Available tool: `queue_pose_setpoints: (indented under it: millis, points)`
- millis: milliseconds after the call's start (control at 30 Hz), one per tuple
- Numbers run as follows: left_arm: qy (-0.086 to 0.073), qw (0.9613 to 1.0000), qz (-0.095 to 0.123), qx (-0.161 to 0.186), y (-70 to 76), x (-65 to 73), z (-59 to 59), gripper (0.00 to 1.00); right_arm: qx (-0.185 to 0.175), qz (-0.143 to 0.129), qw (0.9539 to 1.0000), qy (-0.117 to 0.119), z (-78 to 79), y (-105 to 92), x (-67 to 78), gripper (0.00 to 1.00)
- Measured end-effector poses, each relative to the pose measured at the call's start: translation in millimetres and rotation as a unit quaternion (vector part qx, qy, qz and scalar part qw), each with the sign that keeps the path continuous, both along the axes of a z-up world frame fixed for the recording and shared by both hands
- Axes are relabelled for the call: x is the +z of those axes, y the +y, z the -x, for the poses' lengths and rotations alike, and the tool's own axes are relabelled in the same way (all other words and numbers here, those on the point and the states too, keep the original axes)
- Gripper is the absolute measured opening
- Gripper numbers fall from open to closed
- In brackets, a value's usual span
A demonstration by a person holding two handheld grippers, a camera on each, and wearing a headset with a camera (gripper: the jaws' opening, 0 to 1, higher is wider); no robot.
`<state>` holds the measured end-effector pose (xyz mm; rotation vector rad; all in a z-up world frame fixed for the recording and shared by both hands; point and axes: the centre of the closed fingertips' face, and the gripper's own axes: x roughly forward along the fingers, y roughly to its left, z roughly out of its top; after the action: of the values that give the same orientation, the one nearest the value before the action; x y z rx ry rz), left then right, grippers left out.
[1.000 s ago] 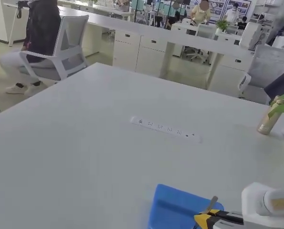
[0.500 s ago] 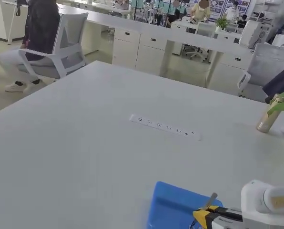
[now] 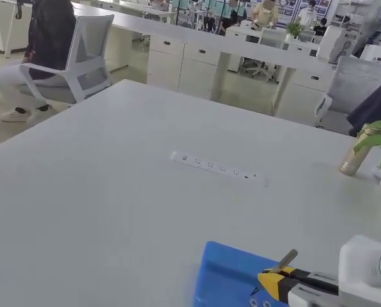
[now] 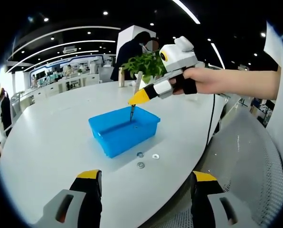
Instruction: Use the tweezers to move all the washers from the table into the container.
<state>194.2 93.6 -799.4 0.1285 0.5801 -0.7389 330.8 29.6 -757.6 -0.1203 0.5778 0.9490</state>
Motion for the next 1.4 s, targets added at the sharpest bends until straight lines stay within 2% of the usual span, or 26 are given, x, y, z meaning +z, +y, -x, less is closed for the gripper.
queue_pose_setpoints:
  millis: [267, 433, 633, 867, 1067, 1400]
  points:
    - [0.0, 1.0, 0.0, -0.002, -0.2, -0.1, 0.6, 0.77, 0.013, -0.016, 0.9998, 0.001, 18.1, 4.4, 8.6, 0.03]
    - [0.001, 1.0, -0.002, -0.004, -0.4, -0.8, 1.4, 0.76, 0.025, -0.019, 0.9994, 0.015, 33.8, 6.7, 4.2, 0.03]
    - [0.002, 1.0, -0.002, -0.006, -0.8, -1.2, 1.8, 0.75, 0.033, -0.016, 0.9985, 0.04, 50.4, 7.7, -14.5, 0.04]
    - [0.003, 1.0, -0.003, -0.007, -1.2, -2.3, 1.9, 0.75, 0.033, 0.005, 0.9966, 0.075, 66.4, 2.9, -41.1, 0.04]
    - [0.002, 1.0, -0.003, -0.007, -0.9, -2.1, 1.8, 0.75, 0.018, 0.018, 0.9947, 0.1, 72.2, -6.3, -59.1, 0.04]
    - [0.003, 0.9999, -0.004, -0.009, -1.4, -2.0, 2.6, 0.74, 0.013, 0.017, 0.9939, 0.109, 77.3, -4.0, -62.1, 0.04]
